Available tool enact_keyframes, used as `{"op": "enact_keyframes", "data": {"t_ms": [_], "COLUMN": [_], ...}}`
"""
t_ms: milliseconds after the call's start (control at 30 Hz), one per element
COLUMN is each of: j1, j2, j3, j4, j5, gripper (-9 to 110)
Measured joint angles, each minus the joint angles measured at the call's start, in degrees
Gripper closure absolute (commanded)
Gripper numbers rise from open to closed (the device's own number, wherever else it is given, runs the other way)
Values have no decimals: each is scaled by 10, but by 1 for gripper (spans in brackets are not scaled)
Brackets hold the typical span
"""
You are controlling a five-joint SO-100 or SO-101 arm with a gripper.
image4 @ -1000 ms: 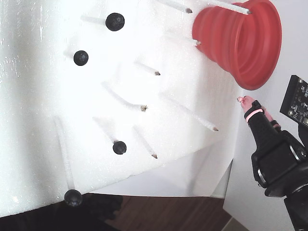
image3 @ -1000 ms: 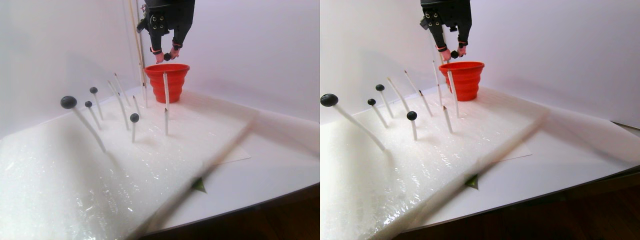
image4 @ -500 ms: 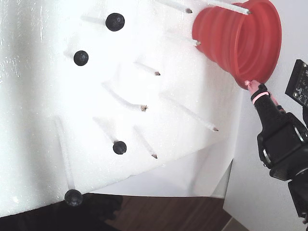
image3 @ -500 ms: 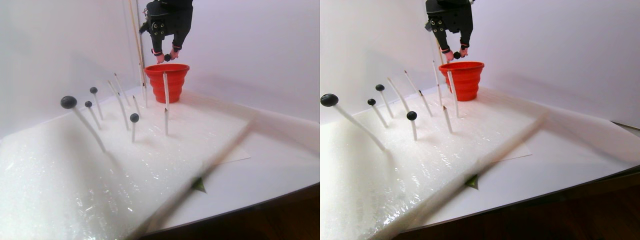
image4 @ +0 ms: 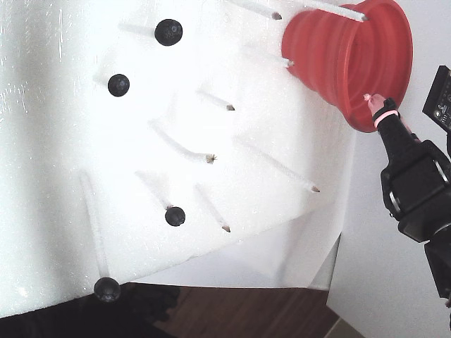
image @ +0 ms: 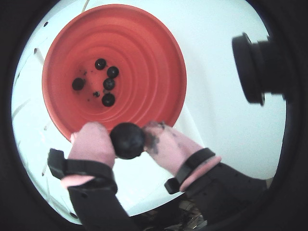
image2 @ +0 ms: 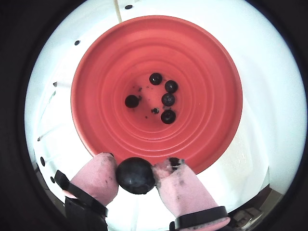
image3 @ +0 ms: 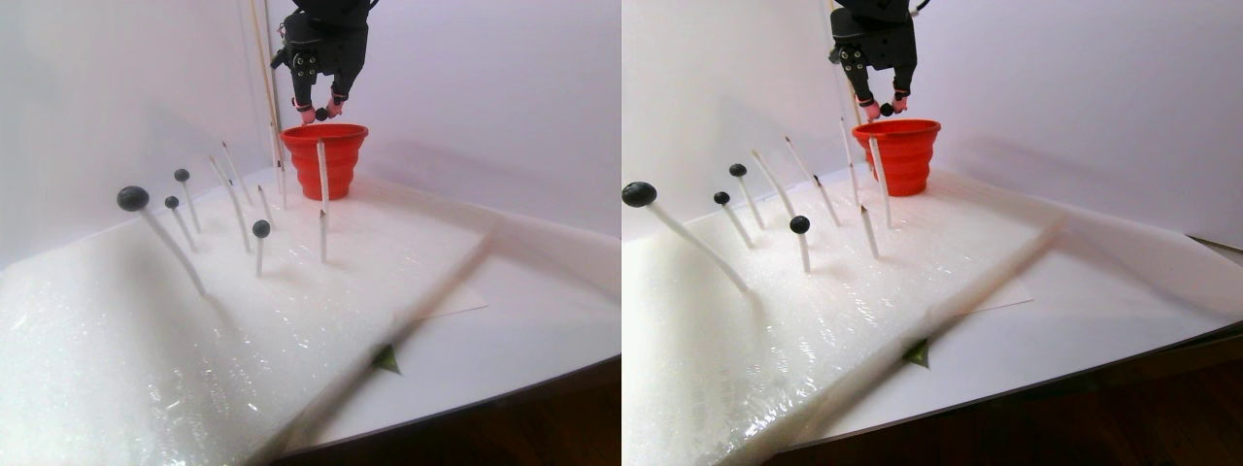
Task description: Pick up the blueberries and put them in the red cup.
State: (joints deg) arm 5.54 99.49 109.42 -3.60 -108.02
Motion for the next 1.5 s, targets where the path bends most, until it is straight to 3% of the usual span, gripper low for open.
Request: {"op": "enact_keyframes", "data": {"t_ms": [733, 1500], "j1": [-12, -33], "j2": [-20, 88], "j3": [-22, 48], "j4": [-9, 85], "j5": [13, 30], "gripper": [83, 83]}}
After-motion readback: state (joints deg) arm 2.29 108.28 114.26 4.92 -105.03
